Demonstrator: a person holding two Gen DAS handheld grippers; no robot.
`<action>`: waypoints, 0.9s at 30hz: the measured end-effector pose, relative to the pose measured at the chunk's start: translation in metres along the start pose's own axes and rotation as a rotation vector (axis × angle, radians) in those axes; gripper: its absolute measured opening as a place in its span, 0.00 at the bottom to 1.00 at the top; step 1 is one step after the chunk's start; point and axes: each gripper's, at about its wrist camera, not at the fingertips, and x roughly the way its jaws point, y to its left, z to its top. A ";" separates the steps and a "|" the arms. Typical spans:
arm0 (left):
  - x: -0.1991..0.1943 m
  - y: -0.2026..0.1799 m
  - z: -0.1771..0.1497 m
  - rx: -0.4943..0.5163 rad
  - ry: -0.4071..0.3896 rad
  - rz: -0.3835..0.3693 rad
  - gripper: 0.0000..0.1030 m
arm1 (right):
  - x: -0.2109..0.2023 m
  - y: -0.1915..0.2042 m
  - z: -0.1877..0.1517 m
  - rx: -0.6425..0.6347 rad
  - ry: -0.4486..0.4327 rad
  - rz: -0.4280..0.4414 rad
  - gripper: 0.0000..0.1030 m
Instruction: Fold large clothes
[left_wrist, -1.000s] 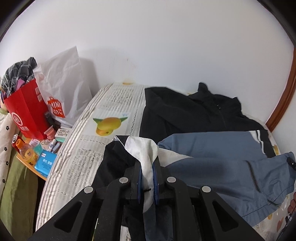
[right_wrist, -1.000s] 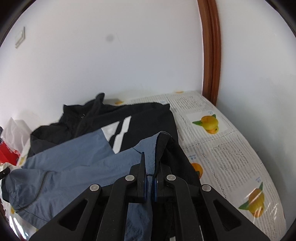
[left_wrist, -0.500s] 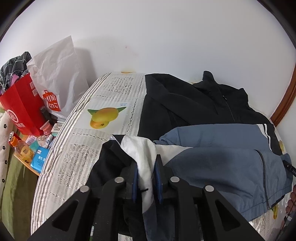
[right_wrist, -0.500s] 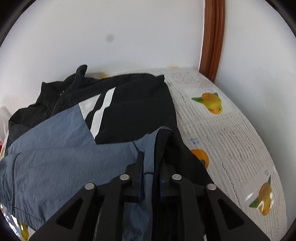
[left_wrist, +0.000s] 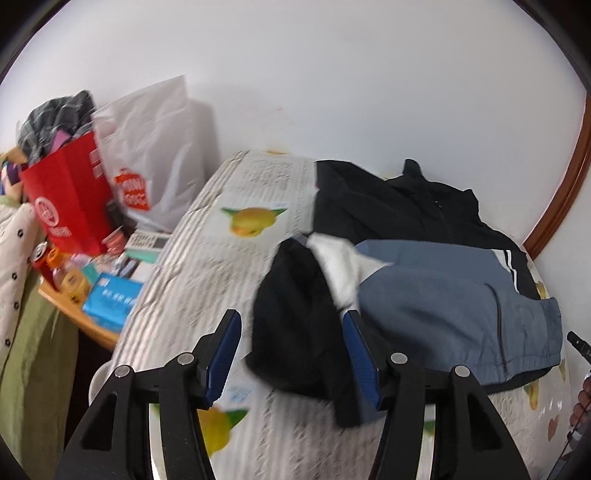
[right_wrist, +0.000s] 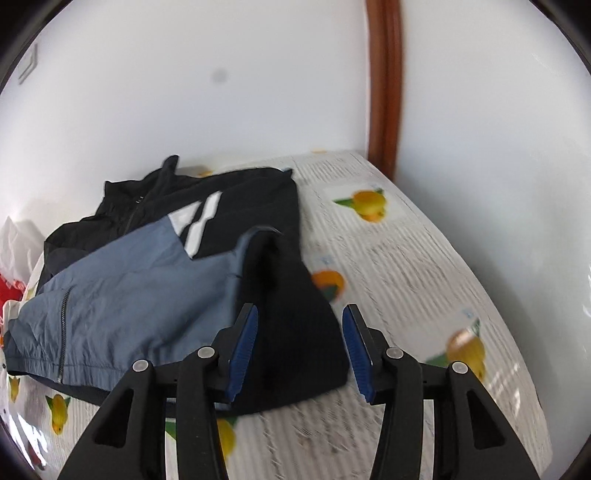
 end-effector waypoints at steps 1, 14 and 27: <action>-0.001 0.004 -0.004 -0.004 0.004 -0.001 0.53 | 0.002 -0.004 -0.004 0.004 0.012 -0.005 0.46; 0.037 0.020 -0.024 -0.048 0.109 -0.063 0.53 | 0.039 -0.007 -0.028 -0.001 0.104 0.023 0.46; 0.038 0.008 -0.030 -0.050 0.123 -0.118 0.11 | 0.051 -0.002 -0.028 -0.042 0.102 0.046 0.05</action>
